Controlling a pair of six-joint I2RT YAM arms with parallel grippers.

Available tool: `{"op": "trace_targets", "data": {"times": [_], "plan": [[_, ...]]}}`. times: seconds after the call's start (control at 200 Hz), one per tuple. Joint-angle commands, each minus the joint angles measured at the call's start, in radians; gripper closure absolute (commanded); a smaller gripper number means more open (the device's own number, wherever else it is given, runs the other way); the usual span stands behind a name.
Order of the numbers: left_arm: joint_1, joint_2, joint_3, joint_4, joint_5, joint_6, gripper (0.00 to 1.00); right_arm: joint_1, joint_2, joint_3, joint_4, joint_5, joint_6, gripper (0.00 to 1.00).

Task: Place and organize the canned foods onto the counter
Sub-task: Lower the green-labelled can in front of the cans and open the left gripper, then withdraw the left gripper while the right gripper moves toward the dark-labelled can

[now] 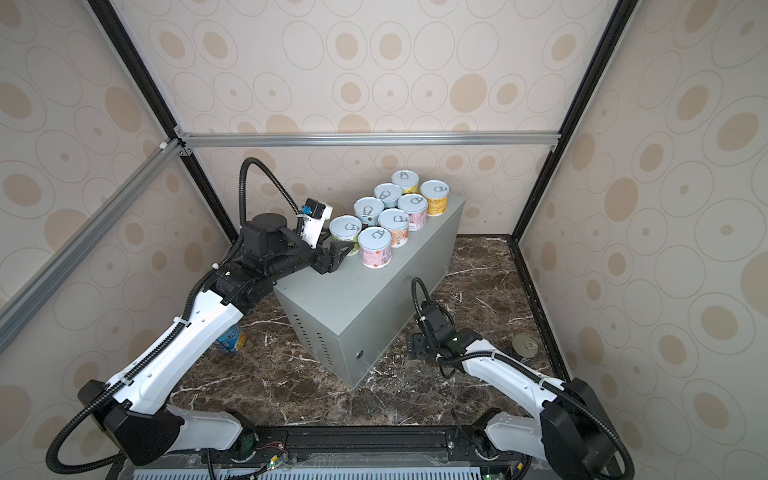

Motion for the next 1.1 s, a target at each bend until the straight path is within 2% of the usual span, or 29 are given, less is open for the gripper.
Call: {"op": "trace_targets", "data": {"times": [0.0,0.16,0.495,0.66,0.765,0.955,1.095], "plan": [[0.008,0.008,0.045,0.014,0.02,0.029,0.3,-0.006,0.006,0.026,0.004,0.01,-0.008,0.09],[0.008,0.002,0.044,0.013,0.011,0.029,0.27,-0.005,0.003,0.026,-0.001,0.01,-0.004,0.09],[0.007,-0.082,0.029,-0.005,-0.026,-0.008,0.07,-0.006,-0.077,0.029,-0.057,0.021,0.04,0.09],[0.008,-0.137,0.046,-0.064,-0.1,-0.069,0.03,-0.006,-0.129,0.029,-0.099,0.032,0.085,0.09],[0.009,-0.194,0.034,-0.105,-0.184,-0.101,0.01,-0.011,-0.159,0.034,-0.131,0.036,0.11,0.09],[0.055,-0.287,-0.093,-0.149,-0.292,-0.175,0.01,-0.068,-0.195,0.059,-0.208,0.012,0.149,0.09],[0.123,-0.372,-0.179,-0.177,-0.36,-0.241,0.01,-0.116,-0.244,0.084,-0.308,0.057,0.18,0.08]]}}
